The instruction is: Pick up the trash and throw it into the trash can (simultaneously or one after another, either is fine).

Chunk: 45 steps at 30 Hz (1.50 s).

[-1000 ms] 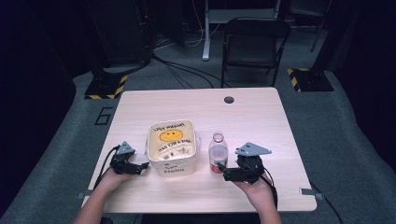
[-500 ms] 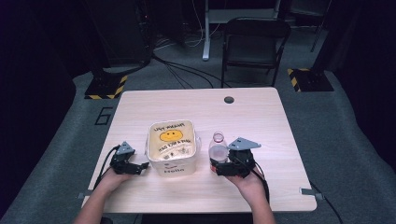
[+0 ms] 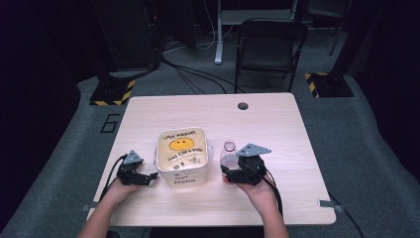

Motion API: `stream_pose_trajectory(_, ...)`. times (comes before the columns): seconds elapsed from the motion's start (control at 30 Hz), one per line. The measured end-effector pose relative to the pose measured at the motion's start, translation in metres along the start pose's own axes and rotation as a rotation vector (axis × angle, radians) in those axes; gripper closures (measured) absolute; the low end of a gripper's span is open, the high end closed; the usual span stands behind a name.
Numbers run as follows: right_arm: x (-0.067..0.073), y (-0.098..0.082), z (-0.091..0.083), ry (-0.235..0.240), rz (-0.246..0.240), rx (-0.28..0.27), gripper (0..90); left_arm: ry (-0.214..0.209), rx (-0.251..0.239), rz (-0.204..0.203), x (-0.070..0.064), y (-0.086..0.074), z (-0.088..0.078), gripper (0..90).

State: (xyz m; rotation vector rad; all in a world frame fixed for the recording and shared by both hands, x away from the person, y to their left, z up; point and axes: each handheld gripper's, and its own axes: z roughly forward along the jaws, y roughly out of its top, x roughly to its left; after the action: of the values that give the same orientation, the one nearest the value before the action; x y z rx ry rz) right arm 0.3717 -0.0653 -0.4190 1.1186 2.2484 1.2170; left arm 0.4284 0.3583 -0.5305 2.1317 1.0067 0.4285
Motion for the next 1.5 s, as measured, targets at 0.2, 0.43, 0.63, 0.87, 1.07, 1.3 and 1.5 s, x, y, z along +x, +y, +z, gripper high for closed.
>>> stream_pose_trajectory(0.2, 0.002, 0.0, 0.0, -0.007, -0.024, -0.005, 25.0, 0.0, 0.0, 0.0, 0.0, 0.0, 0.0, 6.9)
stream_pose_trajectory(0.43, 0.004, 0.003, -0.003, -0.006, -0.032, -0.012, 25.2, 0.0, 0.0, 0.0, 0.0, 0.0, 0.0, 6.9)
stream_pose_trajectory(0.63, 0.004, 0.009, -0.007, -0.001, -0.033, -0.018, 25.2, 0.0, 0.0, 0.0, 0.0, 0.0, 0.0, 6.9)
stream_pose_trajectory(0.87, 0.002, 0.02, -0.014, 0.007, -0.035, -0.02, 25.2, 0.0, 0.0, -0.001, 0.0, 0.0, 0.0, 6.9)
stream_pose_trajectory(1.07, 0.002, 0.029, -0.019, 0.009, -0.042, -0.024, 25.2, 0.001, 0.0, -0.001, 0.0, 0.0, 0.0, 6.9)
stream_pose_trajectory(1.3, 0.0, 0.039, -0.028, 0.006, -0.041, -0.038, 25.3, 0.001, -0.002, -0.001, 0.0, 0.0, 0.0, 6.9)
stream_pose_trajectory(1.5, 0.0, 0.051, -0.036, 0.008, -0.039, -0.047, 25.2, 0.001, -0.002, -0.002, 0.0, 0.0, 0.0, 6.9)
